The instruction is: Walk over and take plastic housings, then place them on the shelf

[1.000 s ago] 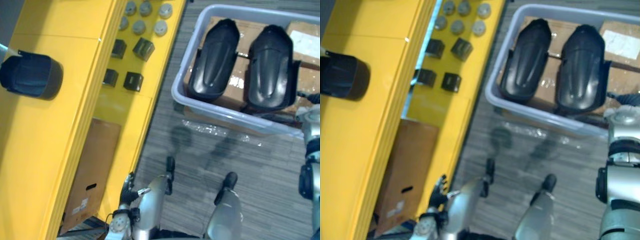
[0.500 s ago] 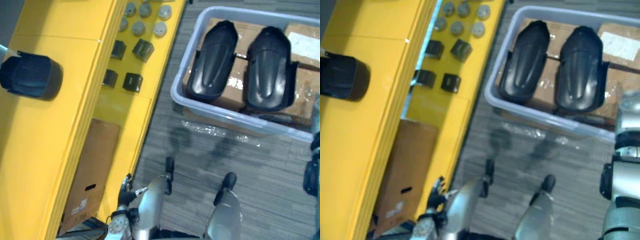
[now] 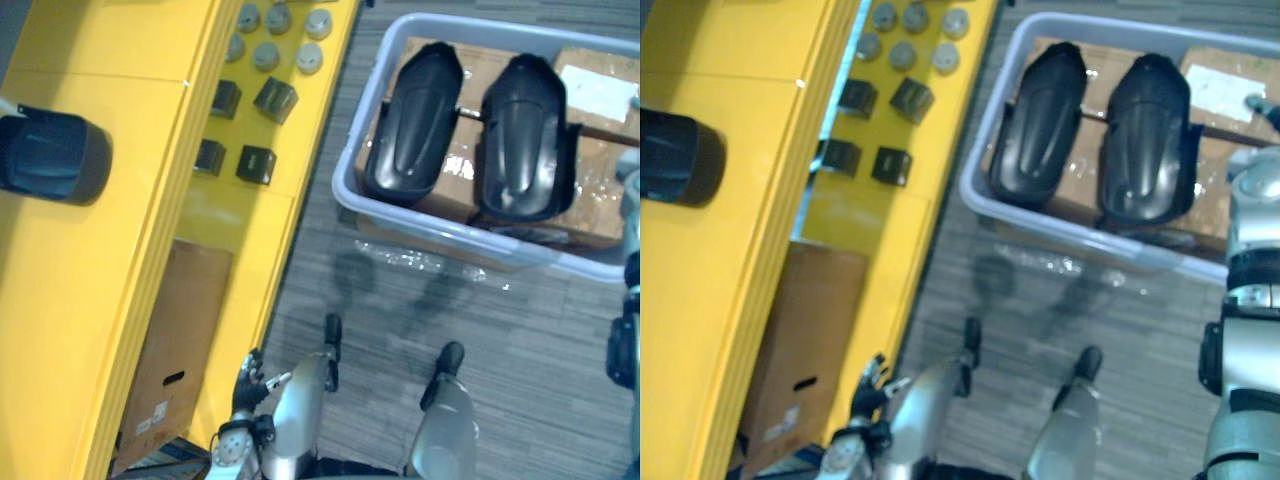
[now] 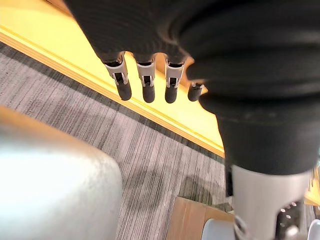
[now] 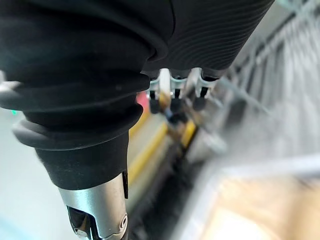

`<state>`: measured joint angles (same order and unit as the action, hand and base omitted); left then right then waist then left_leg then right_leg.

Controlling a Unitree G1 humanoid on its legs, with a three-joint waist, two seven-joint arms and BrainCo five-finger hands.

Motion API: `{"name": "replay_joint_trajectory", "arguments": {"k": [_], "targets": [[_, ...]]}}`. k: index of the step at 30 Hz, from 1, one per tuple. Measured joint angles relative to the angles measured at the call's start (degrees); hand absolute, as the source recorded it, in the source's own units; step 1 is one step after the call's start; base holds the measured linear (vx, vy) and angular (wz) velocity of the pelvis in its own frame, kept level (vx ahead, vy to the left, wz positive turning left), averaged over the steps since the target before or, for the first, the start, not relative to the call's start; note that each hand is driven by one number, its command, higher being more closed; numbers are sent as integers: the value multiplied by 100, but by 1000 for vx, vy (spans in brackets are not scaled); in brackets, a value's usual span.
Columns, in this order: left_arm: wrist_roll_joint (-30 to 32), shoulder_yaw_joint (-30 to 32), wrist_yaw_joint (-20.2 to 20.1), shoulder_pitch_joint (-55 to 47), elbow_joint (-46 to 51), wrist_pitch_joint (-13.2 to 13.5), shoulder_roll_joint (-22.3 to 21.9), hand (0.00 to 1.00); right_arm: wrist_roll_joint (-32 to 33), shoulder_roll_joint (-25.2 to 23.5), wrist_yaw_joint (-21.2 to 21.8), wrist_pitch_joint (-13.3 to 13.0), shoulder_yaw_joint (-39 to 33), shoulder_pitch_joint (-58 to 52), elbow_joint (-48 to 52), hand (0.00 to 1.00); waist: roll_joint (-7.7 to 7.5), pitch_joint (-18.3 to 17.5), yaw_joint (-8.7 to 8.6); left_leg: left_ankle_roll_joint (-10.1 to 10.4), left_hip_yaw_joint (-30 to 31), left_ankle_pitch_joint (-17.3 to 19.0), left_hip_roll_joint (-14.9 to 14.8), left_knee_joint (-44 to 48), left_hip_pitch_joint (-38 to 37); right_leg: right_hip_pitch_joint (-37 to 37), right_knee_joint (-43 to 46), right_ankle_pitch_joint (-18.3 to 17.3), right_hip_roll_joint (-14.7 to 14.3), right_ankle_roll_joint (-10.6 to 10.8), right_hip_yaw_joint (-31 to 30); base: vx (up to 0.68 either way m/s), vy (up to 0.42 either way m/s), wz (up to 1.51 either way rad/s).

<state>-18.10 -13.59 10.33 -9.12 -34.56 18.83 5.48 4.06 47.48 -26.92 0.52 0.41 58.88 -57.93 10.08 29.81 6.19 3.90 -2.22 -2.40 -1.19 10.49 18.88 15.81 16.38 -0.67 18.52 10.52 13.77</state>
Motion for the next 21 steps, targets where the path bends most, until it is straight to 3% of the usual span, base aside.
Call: {"name": "replay_joint_trajectory", "arguments": {"k": [5,10,13,17,21], "targets": [[-12,6,-43,7,-26,51,1,0,78,-11,462,7,4,51,-339,0,7,-5,108,-12,51,-212,61,-301,-108,-3,16,-5,53,-5,43,-28,-7,9],[-9,5,-54,8,-65,89,4,0,-29,-10,479,491,9,71,-385,0,9,-6,94,7,191,-502,92,-714,-198,17,72,-34,80,-33,193,-39,-17,14],[-9,0,-55,8,-83,115,3,0,-29,-26,742,902,66,70,-408,0,12,-8,120,38,210,-656,85,-976,-319,45,141,-67,80,-52,200,-40,-39,4],[-12,-3,-58,10,-94,117,3,0,-47,-23,934,1242,123,13,-705,0,14,-9,113,49,220,-755,79,-1124,-330,120,182,-77,81,-60,202,-11,-28,1],[-13,-10,-39,15,-110,116,3,0,-65,-28,972,1353,78,-144,-879,0,18,-12,108,36,228,-807,76,-1204,-361,118,186,-76,76,-60,203,5,-47,1]]}}
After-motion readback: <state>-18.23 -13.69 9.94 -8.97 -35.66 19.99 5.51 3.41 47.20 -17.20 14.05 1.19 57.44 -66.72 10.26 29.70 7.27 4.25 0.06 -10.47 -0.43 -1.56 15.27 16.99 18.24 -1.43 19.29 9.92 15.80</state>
